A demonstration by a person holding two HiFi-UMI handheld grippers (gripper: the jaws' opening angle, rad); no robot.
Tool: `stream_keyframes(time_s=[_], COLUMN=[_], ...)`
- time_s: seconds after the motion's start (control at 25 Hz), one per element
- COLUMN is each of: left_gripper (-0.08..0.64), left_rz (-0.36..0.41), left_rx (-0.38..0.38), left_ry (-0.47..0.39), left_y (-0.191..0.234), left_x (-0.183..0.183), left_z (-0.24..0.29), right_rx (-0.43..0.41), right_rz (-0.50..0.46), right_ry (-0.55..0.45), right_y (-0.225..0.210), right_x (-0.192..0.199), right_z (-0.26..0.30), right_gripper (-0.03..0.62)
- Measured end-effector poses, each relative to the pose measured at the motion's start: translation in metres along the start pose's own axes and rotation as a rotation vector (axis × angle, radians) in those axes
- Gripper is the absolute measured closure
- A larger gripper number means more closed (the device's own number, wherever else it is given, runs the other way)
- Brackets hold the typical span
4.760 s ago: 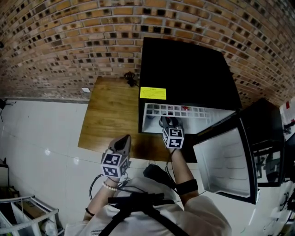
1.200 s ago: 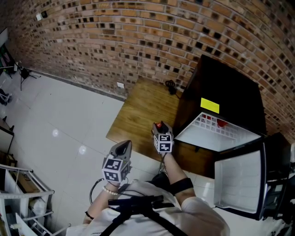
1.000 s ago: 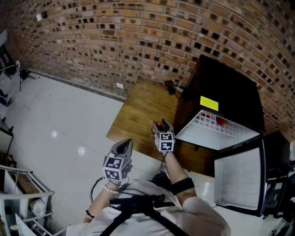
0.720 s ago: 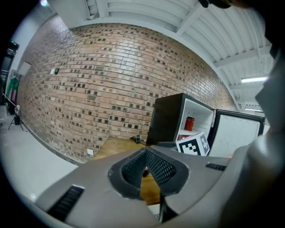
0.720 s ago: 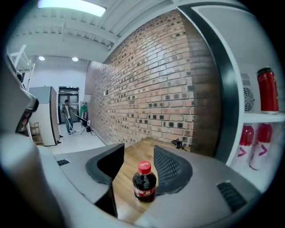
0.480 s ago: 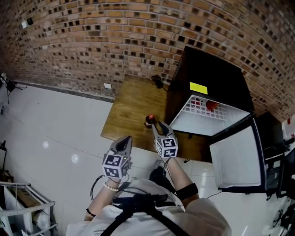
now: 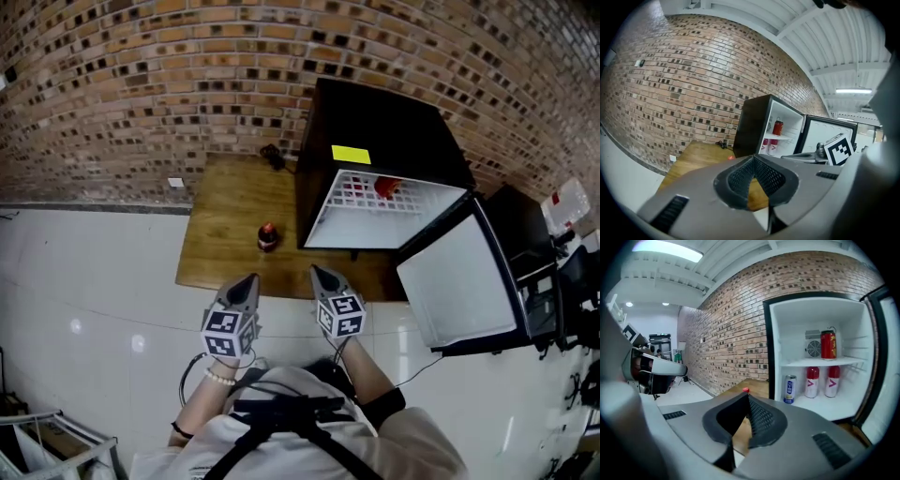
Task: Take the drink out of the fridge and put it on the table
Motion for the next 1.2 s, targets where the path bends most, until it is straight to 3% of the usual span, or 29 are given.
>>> stream_keyframes(time_s=[0.2,0.6,0.76,1.0,1.2], left_gripper=[0.56,0.56,0.56,0.56,0.56], left_rz=[0.011,0.027,0.024,0.035,0.05], left_rx=[0.04,0.043,0.027,0.001,0.012], left_ry=[0.003,0.012,0.014,0.008,0.013], left_y=[-0.041,-0.14,-0.166,-0.184,-0.198], left_x=[0.005,0.045,0.064,0.075,0.081], left_z=[0.018,0.042,0.038,0.023,0.023], right_rx=[0.004,0.036,0.029,0.031,0.047], right_rz=[0.103,0.154,0.19,0.127,0.142], right_ry=[0.021,0.03,-0.011,-0.061,-0.072], right_y=[-0.038,-0.112,-0.121,-0.114,-0.115], right_x=[0.008,0.025,0.027,0.027,0.033], right_z=[-0.049,-0.153,-0.179,-0.203,-0.218], right_gripper=[0.586,0.586,0.586,0.586,0.586])
Point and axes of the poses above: the fingertips, and each gripper's own axes: z forward along the fingers, y to its left, x out of its underside, the point moved 4 cm from there along -z, backward along the fingers, and after that the axes turned 12 degrees about -z, right-handed, at the moved point
